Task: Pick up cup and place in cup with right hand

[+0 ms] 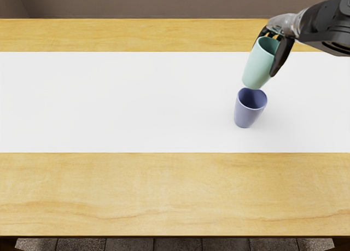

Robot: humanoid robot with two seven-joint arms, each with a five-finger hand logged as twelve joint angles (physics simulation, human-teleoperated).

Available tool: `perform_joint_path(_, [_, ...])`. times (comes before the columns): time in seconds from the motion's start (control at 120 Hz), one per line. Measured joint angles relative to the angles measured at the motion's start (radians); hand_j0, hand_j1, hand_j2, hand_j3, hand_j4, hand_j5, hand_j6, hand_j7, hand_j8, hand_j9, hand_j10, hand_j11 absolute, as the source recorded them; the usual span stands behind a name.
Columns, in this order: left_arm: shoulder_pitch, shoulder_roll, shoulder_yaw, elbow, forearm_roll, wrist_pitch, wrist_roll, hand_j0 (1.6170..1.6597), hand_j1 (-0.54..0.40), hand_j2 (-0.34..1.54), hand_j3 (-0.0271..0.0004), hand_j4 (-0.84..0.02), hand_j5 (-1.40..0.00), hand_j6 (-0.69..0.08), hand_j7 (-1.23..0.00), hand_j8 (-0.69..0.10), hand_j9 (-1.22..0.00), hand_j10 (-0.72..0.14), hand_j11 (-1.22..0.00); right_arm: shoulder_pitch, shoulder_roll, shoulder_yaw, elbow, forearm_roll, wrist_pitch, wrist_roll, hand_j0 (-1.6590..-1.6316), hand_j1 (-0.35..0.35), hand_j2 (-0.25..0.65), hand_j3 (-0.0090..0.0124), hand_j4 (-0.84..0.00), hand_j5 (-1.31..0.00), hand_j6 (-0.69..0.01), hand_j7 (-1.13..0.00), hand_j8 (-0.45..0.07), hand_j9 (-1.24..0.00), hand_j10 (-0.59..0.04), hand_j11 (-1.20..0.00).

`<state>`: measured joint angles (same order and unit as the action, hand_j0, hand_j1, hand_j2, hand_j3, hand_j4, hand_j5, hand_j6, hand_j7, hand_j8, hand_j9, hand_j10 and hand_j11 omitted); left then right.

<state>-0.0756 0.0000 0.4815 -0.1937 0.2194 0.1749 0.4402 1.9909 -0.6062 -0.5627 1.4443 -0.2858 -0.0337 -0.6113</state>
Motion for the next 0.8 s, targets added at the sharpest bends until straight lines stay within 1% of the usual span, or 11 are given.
perform_joint_path(0.45, [0.003, 0.000, -0.001, 0.000, 0.000, 0.000, 0.000, 1.6581, 0.349, 0.00, 0.0000, 0.000, 0.00, 0.000, 0.00, 0.000, 0.00, 0.000, 0.00, -0.021, -0.019, -0.003, 0.043, -0.003, -0.003, 0.000, -1.6481, 0.138, 0.020, -0.0006, -0.360, -0.71, -0.198, -0.70, -0.246, -0.73, -0.472, -0.74])
perform_joint_path(0.517, [0.005, 0.000, -0.001, 0.000, 0.000, 0.000, 0.000, 1.6581, 0.349, 0.00, 0.0000, 0.000, 0.00, 0.000, 0.00, 0.000, 0.00, 0.000, 0.00, -0.024, -0.024, -0.003, 0.050, -0.009, -0.007, 0.000, -1.6480, 0.125, -0.005, -0.0007, -0.367, -0.71, -0.205, -0.70, -0.255, -0.73, -0.481, -0.74])
perform_joint_path(0.583, [0.004, 0.000, -0.001, 0.000, 0.000, 0.000, 0.000, 1.6581, 0.349, 0.00, 0.0000, 0.000, 0.00, 0.000, 0.00, 0.000, 0.00, 0.000, 0.00, -0.027, -0.027, -0.003, 0.055, -0.017, -0.011, 0.000, -1.6483, 0.122, -0.010, -0.0007, -0.376, -0.71, -0.214, -0.70, -0.263, -0.73, -0.489, -0.74])
perform_joint_path(0.617, [0.005, 0.000, 0.000, 0.000, 0.000, 0.000, 0.000, 1.6581, 0.349, 0.00, 0.0000, 0.000, 0.00, 0.000, 0.00, 0.000, 0.00, 0.000, 0.00, -0.029, -0.028, -0.004, 0.056, -0.023, -0.014, 0.000, -1.6488, 0.123, 0.022, -0.0006, -0.380, -0.71, -0.216, -0.70, -0.266, -0.73, -0.492, -0.74])
perform_joint_path(0.708, [0.005, 0.000, 0.000, 0.000, 0.000, 0.000, 0.000, 1.6581, 0.349, 0.00, 0.0000, 0.000, 0.00, 0.000, 0.00, 0.000, 0.00, 0.000, 0.00, -0.032, -0.027, -0.010, 0.058, -0.036, -0.024, 0.000, -1.6486, 0.118, -0.006, -0.0006, -0.380, -0.71, -0.217, -0.69, -0.267, -0.72, -0.494, -0.73])
perform_joint_path(0.75, [0.005, 0.000, 0.000, 0.000, 0.000, 0.000, 0.000, 1.6581, 0.349, 0.00, 0.0000, 0.000, 0.00, 0.000, 0.00, 0.000, 0.00, 0.000, 0.00, -0.036, -0.025, -0.012, 0.058, -0.042, -0.030, 0.000, -1.6489, 0.119, 0.005, -0.0005, -0.384, -0.70, -0.220, -0.69, -0.271, -0.72, -0.498, -0.73])
perform_joint_path(0.8, [0.005, 0.000, 0.000, 0.000, 0.000, 0.000, 0.000, 1.6581, 0.349, 0.00, 0.0000, 0.000, 0.00, 0.000, 0.00, 0.000, 0.00, 0.000, 0.00, -0.043, -0.023, -0.013, 0.059, -0.050, -0.038, 0.000, -1.6489, 0.116, -0.002, -0.0006, -0.385, -0.70, -0.221, -0.69, -0.272, -0.72, -0.498, -0.73])
